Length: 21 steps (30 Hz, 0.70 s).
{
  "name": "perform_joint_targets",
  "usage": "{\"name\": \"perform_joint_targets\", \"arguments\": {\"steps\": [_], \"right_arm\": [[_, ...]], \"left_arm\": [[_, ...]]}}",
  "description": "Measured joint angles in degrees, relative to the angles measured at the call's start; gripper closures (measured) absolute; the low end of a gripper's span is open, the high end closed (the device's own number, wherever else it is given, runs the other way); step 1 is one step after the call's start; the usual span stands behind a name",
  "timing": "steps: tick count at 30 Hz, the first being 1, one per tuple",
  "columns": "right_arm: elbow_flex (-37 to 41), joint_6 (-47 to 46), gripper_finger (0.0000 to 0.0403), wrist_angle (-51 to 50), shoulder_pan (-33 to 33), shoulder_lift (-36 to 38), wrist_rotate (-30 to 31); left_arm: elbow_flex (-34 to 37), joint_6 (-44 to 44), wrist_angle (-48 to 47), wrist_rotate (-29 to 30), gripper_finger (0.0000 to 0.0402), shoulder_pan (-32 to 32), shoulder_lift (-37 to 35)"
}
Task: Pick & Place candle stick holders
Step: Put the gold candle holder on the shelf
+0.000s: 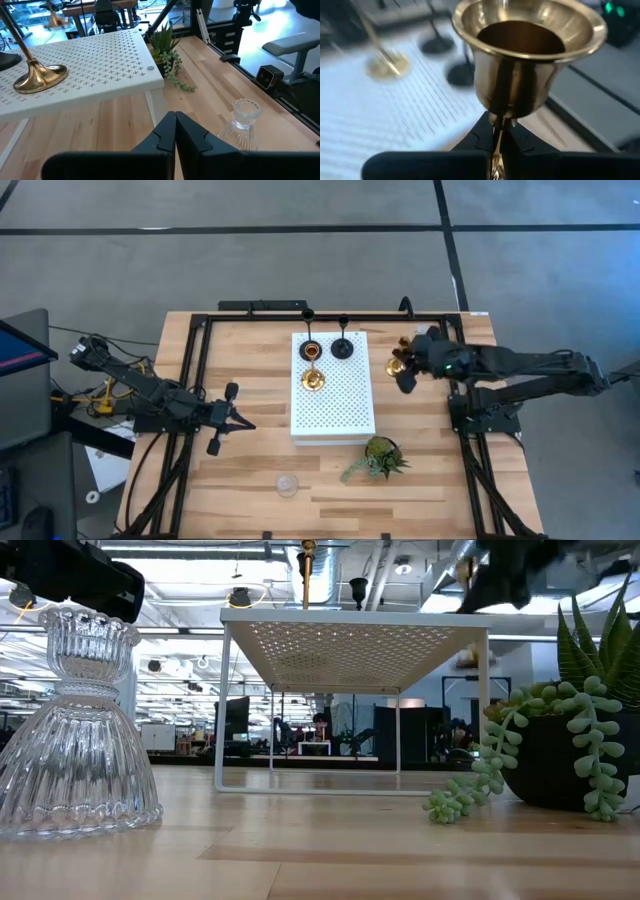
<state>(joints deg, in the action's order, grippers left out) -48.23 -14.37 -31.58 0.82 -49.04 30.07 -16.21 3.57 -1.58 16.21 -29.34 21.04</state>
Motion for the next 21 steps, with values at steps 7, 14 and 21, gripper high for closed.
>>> {"name": "perform_joint_targets", "arguments": {"steps": [7,14,21], "right_arm": [[-6.7,6.7,0.0401,7.9,-6.0,-4.3,-1.8],[-9.6,8.4,0.0401,12.6,-7.4,-13.9,-5.0],[-13.6,10.6,0.0401,15.3,-5.9,-22.1,-10.4]], "left_arm": [[0.0,0.0,0.0,0.0,0.0393,0.0,0.0],[0.0,0.0,0.0,0.0,0.0395,0.0,0.0],[0.0,0.0,0.2,0.0,0.0392,0.0,0.0]]}}
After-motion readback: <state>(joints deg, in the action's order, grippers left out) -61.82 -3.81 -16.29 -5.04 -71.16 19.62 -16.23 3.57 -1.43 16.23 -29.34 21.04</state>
